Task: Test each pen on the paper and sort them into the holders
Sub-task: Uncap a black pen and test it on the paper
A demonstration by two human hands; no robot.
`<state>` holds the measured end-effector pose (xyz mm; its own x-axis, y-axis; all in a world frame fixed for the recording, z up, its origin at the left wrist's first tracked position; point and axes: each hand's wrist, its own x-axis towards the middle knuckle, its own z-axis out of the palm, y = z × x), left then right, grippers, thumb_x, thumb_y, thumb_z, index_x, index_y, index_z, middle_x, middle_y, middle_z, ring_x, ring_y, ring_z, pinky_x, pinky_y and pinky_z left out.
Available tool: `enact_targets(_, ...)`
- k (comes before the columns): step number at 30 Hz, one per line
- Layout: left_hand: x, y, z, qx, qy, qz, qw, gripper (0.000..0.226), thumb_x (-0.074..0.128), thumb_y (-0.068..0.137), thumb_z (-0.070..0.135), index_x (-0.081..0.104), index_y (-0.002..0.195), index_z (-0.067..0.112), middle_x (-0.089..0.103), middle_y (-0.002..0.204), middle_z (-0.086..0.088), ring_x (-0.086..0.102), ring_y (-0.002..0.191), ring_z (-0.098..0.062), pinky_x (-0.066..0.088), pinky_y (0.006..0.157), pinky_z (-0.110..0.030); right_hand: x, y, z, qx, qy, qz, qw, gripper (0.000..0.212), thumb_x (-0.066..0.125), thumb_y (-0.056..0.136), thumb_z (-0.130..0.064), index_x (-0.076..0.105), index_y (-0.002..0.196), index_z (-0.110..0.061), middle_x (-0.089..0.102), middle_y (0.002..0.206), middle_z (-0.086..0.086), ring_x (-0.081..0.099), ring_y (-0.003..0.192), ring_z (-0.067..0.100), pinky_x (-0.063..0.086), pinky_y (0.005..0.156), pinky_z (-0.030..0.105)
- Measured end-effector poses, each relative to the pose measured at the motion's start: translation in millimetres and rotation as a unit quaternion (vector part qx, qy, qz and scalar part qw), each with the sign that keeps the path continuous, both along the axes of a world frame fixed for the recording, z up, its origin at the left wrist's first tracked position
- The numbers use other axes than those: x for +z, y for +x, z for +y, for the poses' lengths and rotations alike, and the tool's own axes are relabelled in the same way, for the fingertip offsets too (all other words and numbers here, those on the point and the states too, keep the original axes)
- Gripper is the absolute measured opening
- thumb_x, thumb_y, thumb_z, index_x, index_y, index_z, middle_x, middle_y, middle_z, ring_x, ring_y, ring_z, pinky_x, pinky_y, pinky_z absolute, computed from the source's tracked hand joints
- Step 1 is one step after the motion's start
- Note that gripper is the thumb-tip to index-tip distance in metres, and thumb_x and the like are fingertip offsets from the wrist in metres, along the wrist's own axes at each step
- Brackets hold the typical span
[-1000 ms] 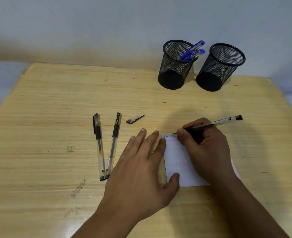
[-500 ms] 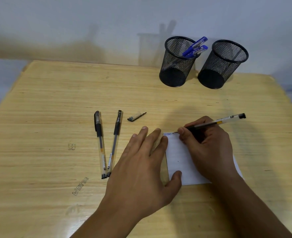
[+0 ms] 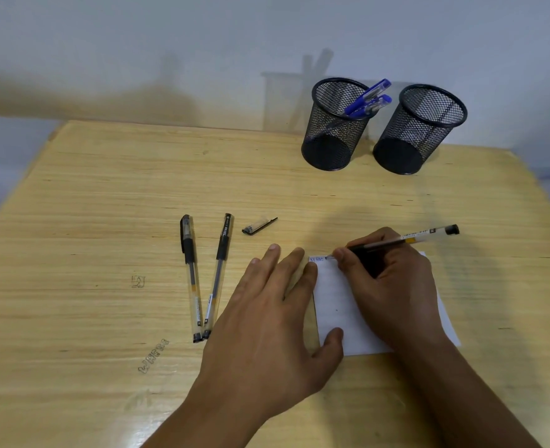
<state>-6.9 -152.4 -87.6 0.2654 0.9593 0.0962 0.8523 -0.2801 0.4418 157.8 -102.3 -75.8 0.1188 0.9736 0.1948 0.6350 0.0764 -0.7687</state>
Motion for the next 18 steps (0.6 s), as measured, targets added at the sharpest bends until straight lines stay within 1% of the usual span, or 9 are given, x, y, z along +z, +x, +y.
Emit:
enact_targets(7,1.1,0.4,0.9,0.001,-0.004,0.003,1.0,0.076,0.047,0.082,0.064,0.044,0.146,0.022,0.034,0.157,0.004,0.014,0.15,-0.015,0.019,0.121,-0.039,-0.3,0.4,-1.5,0.005,0.001,-0.009,1.0,0.007,0.072,0.085,-0.021,0.069,0.085,-0.015,0.064,0.072,-0.021,0.062,0.076,-0.012,0.043,0.064,0.001)
enact_targets(13,2.5,0.0,0.8,0.0,-0.01,0.005,1.0,0.077,0.046,0.082,0.065,0.043,0.146,0.023,0.033,0.158,0.005,0.012,0.151,-0.015,0.017,0.121,-0.039,-0.5,0.2,-2.0,0.007,0.004,-0.003,1.0,0.008,0.073,0.084,-0.02,0.066,0.083,-0.017,0.064,0.071,-0.02,0.063,0.078,-0.01,0.043,0.065,0.001)
enact_targets(18,1.7,-0.4,0.7,0.0,-0.008,0.004,1.0,0.077,0.047,0.082,0.065,0.044,0.145,0.022,0.034,0.157,0.005,0.014,0.15,-0.016,0.022,0.12,-0.041,-0.3,2.9,-1.3,-0.004,0.015,0.009,1.0,0.008,0.074,0.083,-0.02,0.067,0.084,-0.015,0.066,0.075,-0.019,0.063,0.081,-0.009,0.043,0.065,0.001)
